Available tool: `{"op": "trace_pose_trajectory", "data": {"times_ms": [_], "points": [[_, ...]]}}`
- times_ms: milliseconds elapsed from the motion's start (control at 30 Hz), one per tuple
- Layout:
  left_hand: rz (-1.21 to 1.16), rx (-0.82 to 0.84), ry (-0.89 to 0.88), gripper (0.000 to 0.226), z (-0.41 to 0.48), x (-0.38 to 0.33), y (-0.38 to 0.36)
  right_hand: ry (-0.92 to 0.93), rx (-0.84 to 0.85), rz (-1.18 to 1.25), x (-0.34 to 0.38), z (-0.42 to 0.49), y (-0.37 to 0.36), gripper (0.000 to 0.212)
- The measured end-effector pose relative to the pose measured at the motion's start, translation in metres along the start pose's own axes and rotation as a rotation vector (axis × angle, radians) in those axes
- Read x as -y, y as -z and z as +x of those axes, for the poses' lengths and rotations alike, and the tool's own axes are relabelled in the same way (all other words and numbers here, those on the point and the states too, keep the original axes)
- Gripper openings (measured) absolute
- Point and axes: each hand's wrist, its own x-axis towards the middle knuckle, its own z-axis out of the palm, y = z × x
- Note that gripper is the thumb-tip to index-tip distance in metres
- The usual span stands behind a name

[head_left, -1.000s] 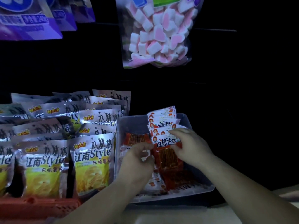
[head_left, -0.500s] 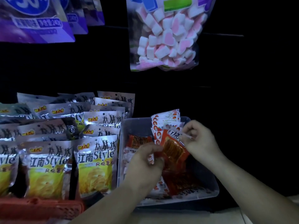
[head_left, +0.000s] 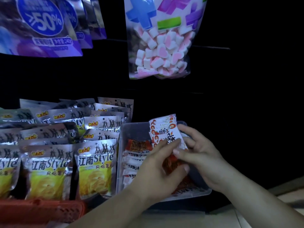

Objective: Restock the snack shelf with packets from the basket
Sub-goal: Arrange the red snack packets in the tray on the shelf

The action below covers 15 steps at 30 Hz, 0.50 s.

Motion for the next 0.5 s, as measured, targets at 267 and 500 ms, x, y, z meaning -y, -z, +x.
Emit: {"op": "trace_pose_trajectory", "data": {"times_ms": [267,500], "points": [[-0.14,-0.117,0.17,0.027,0.006,0.008,0.008,0.0,0.012,-0.233,0.008,-0.005,0.014,0.046],[-0.452,-0.167,0.336,0.028,0.008,-0.001,0.014,-0.089,-0.039,-0.061,-0.001,-0.006,0.02,0.048]]}}
